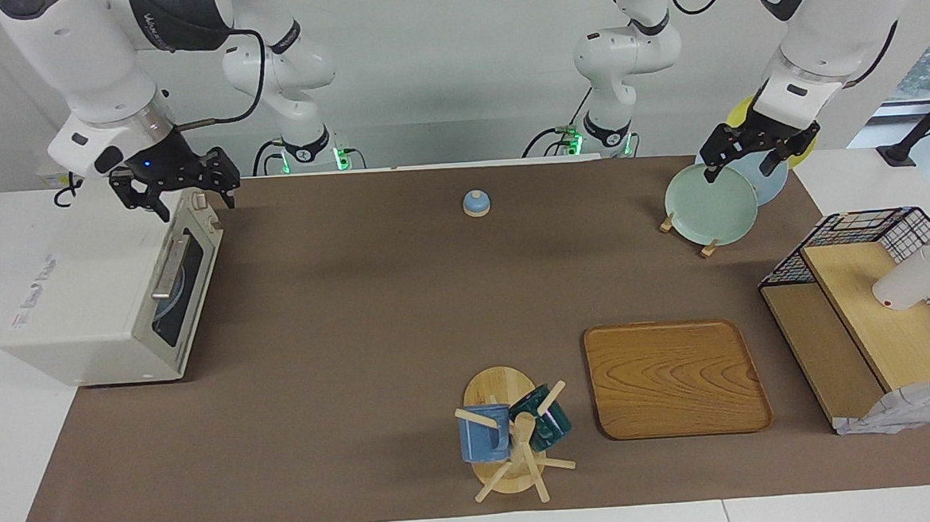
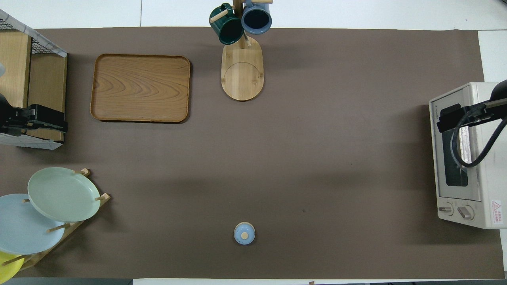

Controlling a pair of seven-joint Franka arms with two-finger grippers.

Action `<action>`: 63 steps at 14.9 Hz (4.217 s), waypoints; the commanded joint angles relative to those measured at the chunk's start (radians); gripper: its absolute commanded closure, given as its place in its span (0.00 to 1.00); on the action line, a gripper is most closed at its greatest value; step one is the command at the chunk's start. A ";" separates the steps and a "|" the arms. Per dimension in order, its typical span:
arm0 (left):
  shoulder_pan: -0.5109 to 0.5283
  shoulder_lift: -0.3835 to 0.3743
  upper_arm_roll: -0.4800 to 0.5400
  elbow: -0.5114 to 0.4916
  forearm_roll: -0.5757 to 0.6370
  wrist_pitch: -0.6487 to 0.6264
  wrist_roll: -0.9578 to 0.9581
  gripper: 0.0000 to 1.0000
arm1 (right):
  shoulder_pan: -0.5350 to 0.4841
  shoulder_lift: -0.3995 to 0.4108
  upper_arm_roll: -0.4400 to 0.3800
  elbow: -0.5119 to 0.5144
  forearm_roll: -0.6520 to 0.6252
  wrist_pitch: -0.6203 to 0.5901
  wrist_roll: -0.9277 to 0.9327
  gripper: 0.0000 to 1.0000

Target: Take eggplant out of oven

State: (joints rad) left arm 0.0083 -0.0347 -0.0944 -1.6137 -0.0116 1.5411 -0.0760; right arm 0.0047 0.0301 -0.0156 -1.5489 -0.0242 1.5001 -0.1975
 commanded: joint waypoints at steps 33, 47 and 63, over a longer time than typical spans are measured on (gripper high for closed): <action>0.012 -0.016 -0.007 -0.014 0.012 -0.007 0.005 0.00 | -0.181 -0.107 0.002 -0.514 -0.103 0.479 0.032 1.00; 0.013 -0.016 -0.008 -0.014 0.012 -0.009 0.004 0.00 | -0.022 -0.009 0.006 -0.592 -0.039 0.663 0.092 1.00; 0.013 -0.016 -0.007 -0.014 0.012 -0.009 0.004 0.00 | 0.009 0.139 0.012 -0.660 0.029 0.890 0.154 1.00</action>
State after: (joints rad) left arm 0.0083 -0.0347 -0.0944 -1.6137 -0.0116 1.5406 -0.0760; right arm 0.0210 0.1598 -0.0004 -2.2126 -0.0087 2.3702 -0.0559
